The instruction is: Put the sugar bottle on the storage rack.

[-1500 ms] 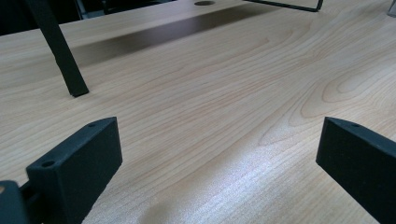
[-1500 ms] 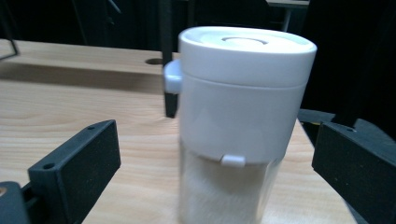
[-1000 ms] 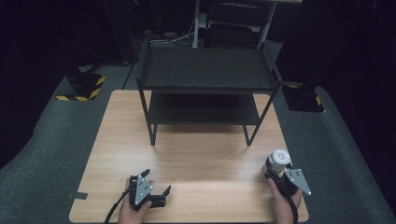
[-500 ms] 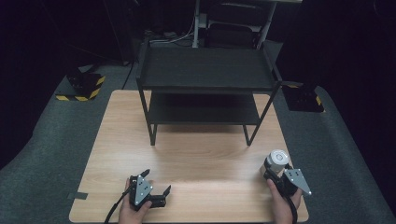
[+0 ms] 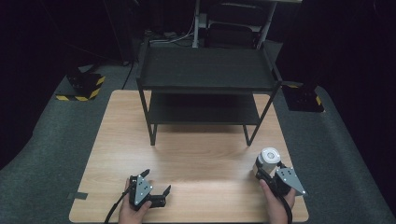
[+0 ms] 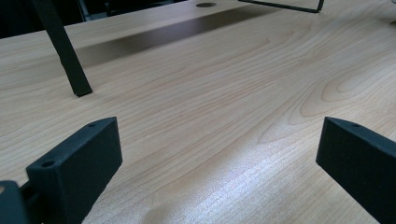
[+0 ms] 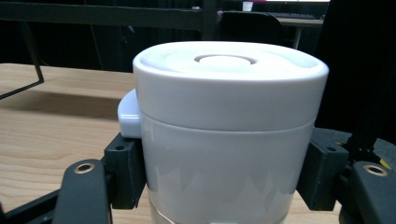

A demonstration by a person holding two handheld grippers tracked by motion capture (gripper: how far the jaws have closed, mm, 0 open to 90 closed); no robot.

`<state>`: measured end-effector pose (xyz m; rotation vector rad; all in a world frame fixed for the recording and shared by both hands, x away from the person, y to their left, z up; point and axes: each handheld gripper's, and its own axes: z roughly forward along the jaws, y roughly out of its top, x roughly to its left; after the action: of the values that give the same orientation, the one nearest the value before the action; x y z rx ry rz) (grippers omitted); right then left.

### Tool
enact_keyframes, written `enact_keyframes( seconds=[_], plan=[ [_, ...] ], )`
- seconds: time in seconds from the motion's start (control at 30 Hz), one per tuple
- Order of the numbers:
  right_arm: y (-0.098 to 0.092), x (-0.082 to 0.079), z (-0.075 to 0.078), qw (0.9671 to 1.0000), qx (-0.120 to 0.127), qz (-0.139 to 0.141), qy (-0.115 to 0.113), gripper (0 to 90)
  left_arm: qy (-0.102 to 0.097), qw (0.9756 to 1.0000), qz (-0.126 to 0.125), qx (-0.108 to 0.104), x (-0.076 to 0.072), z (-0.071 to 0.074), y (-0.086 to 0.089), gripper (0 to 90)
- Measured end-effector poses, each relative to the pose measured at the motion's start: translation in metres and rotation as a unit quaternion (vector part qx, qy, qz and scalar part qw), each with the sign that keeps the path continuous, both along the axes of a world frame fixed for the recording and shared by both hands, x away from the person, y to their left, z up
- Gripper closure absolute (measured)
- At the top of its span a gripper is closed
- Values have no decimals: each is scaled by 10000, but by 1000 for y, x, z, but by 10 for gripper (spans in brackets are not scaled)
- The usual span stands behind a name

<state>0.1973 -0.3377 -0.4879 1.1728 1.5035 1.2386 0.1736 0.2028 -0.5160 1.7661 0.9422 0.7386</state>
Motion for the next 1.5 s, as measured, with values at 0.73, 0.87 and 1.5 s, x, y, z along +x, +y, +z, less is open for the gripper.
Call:
enact_keyframes(
  seconds=[0.73, 0.87, 1.5],
  plan=[
    [39, 22, 48, 9984, 75, 551, -76, 313, 60, 10000, -23, -10, 2, 1, 1, 5],
    [47, 30, 56, 9980, 97, 623, -83, 313, 74, 10000, -29, -18, 2, 2, 1, 5],
    [85, 62, 106, 9944, 170, 1003, -270, 313, 98, 9999, -39, -49, 3, 2, 2, 4]
  ],
)
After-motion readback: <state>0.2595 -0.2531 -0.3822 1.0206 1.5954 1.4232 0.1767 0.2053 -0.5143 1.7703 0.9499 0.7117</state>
